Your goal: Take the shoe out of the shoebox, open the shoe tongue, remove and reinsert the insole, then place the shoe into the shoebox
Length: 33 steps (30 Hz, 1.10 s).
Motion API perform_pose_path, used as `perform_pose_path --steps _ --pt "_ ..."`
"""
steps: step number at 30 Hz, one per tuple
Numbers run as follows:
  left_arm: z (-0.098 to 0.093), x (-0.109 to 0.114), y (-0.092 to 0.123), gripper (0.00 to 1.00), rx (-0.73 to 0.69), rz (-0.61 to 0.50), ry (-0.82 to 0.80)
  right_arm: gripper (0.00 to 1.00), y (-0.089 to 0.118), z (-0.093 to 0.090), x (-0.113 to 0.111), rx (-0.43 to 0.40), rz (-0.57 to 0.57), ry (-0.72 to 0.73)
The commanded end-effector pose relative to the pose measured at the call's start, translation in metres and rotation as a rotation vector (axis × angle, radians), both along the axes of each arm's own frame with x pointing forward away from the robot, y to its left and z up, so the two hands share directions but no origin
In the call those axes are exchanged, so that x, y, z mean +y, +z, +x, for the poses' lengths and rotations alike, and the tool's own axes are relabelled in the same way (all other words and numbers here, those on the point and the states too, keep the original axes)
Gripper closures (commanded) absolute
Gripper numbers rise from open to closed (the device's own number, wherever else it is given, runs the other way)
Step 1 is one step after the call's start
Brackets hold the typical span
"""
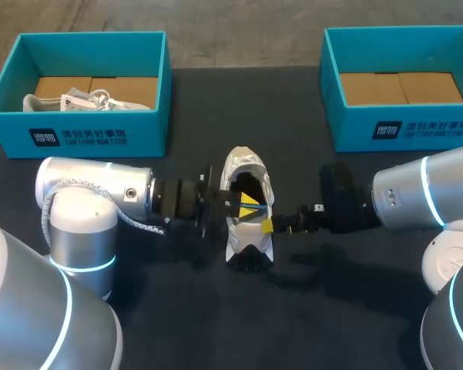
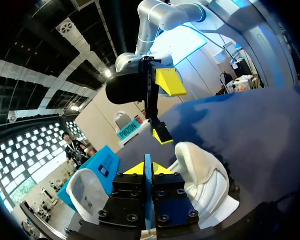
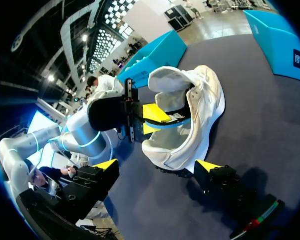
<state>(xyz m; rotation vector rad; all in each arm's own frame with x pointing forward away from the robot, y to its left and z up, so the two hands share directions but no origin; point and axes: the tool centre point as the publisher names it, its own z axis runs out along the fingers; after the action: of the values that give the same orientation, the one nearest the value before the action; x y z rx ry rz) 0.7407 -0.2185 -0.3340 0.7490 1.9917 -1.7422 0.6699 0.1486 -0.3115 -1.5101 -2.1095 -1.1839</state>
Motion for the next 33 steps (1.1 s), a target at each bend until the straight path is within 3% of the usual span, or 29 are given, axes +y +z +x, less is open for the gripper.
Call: perform_pose_path --steps 1,12,16,17,18,19,20,22,23,33 --pt "0.009 -0.004 -0.006 1.0 0.009 0.014 -0.01 0.0 0.0 0.0 0.004 0.0 -0.008 -0.006" --pt "0.01 -0.001 -0.017 1.0 0.02 0.049 -0.003 0.0 0.0 0.0 0.004 0.0 -0.008 -0.006" --pt "0.007 0.001 -0.011 0.99 0.024 0.03 0.01 0.0 0.0 0.0 0.004 0.0 -0.008 -0.006" --pt "0.007 0.001 -0.009 0.6 0.024 0.026 0.012 0.0 0.0 0.0 0.004 0.0 -0.008 -0.006" --pt "0.006 0.001 -0.007 0.49 0.023 0.025 0.012 0.0 0.0 0.0 0.004 0.0 -0.008 -0.006" --pt "0.006 0.001 -0.006 0.48 0.023 0.024 0.011 0.0 0.0 0.0 0.004 0.0 -0.008 -0.006" --pt "0.006 0.002 -0.003 0.37 0.017 0.017 0.014 0.0 0.0 0.0 0.004 0.0 -0.008 -0.006" --pt "0.006 0.002 0.0 0.25 0.015 0.013 0.015 0.0 0.0 0.0 0.004 0.0 -0.008 -0.006" --pt "0.006 0.001 0.003 0.14 0.014 0.001 0.015 0.0 0.0 0.0 0.004 0.0 -0.008 -0.006" --pt "0.007 0.005 0.022 0.16 -0.008 -0.022 0.022 0.0 0.0 0.0 0.004 0.0 -0.008 -0.006"
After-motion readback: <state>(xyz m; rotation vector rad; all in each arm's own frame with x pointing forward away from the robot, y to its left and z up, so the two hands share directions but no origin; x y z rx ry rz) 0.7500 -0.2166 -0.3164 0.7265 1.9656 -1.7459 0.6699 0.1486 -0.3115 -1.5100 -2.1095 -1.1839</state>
